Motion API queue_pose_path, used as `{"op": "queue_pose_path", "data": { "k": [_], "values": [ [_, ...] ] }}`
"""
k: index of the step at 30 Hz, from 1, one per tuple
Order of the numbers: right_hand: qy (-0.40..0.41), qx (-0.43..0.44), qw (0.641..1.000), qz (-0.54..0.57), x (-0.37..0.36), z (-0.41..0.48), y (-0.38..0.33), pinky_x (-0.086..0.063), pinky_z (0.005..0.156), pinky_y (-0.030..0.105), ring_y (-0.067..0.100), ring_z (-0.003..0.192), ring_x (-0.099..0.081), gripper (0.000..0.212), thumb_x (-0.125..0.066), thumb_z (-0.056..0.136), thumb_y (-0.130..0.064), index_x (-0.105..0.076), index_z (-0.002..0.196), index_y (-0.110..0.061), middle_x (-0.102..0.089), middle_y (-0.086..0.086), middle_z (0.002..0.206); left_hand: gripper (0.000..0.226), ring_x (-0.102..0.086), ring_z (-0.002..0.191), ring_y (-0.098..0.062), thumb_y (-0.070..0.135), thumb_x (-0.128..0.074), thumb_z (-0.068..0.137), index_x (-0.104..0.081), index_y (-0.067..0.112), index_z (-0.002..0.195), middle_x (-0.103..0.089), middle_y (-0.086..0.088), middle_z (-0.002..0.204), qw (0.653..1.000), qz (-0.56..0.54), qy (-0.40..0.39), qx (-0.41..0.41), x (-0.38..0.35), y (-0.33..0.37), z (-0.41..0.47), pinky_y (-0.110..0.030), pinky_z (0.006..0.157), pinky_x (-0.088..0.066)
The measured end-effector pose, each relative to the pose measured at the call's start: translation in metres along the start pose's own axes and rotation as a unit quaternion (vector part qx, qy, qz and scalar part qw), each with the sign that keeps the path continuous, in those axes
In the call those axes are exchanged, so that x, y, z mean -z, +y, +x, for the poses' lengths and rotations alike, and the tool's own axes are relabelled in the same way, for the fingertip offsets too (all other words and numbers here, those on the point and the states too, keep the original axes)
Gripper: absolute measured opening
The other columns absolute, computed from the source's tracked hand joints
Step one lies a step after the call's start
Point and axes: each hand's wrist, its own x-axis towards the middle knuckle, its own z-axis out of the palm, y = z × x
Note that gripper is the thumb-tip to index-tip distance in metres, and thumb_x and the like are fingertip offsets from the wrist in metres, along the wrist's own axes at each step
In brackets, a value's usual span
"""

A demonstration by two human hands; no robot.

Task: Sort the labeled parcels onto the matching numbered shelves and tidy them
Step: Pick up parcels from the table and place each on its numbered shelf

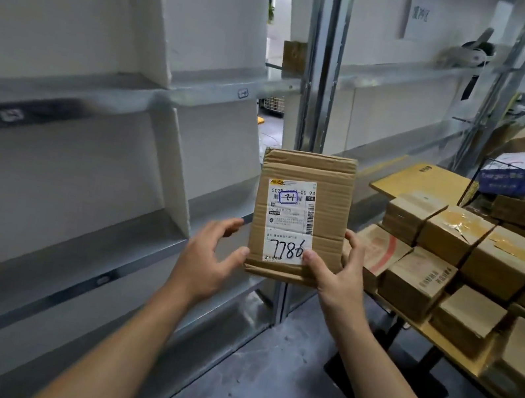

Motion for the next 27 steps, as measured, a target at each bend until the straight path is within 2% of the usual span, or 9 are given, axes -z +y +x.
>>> {"op": "queue_pose_path", "data": {
  "k": [3,6,11,17,27],
  "values": [
    [-0.027,0.0,1.0,0.005,-0.03,-0.012,-0.006,-0.057,0.096,0.048,0.018,0.114,-0.066,0.068,-0.077,0.087,-0.025,-0.033,0.134,-0.047,-0.061,-0.008,0.126,0.052,-0.053,0.109,-0.009,0.044,-0.062,0.085,-0.057,0.02,0.131,-0.059,0.004,0.122,0.993,0.118,0.001,0.003,0.05,-0.012,-0.013,-0.031,0.096,-0.045],
    [-0.057,0.012,0.998,0.002,-0.063,-0.034,-0.013,-0.055,0.097,0.05,0.015,0.112,-0.066,0.067,-0.077,0.088,-0.026,-0.033,0.133,-0.047,-0.062,-0.011,0.123,0.06,-0.05,0.119,-0.019,0.054,-0.052,0.083,-0.05,0.025,0.136,-0.055,0.003,0.13,0.971,0.238,-0.017,0.03,0.1,-0.02,-0.037,-0.042,0.103,-0.041],
    [-0.107,0.037,0.994,-0.014,-0.109,-0.087,-0.022,-0.054,0.1,0.048,0.012,0.112,-0.066,0.066,-0.078,0.087,-0.026,-0.035,0.133,-0.045,-0.064,-0.012,0.12,0.059,-0.043,0.128,-0.022,0.049,-0.054,0.091,-0.038,0.031,0.144,-0.046,0.003,0.142,0.909,0.406,-0.032,0.092,0.169,-0.025,-0.09,-0.04,0.104,-0.037],
    [-0.142,0.041,0.989,-0.012,-0.144,-0.144,-0.039,-0.056,0.098,0.045,0.01,0.11,-0.065,0.064,-0.075,0.09,-0.026,-0.033,0.136,-0.039,-0.062,-0.013,0.119,0.06,-0.043,0.128,-0.024,0.051,-0.049,0.091,-0.036,0.031,0.145,-0.047,0.002,0.142,0.865,0.476,-0.039,0.153,0.22,-0.023,-0.148,-0.042,0.105,-0.037],
    [-0.234,0.046,0.969,0.059,-0.215,-0.213,-0.07,-0.058,0.094,0.047,0.016,0.113,-0.066,0.065,-0.073,0.09,-0.027,-0.029,0.136,-0.045,-0.059,-0.009,0.124,0.055,-0.046,0.123,-0.027,0.045,-0.05,0.092,-0.039,0.027,0.142,-0.05,-0.001,0.137,0.862,0.458,0.051,0.21,0.293,-0.011,-0.246,-0.042,0.099,-0.04]
  ]
}}
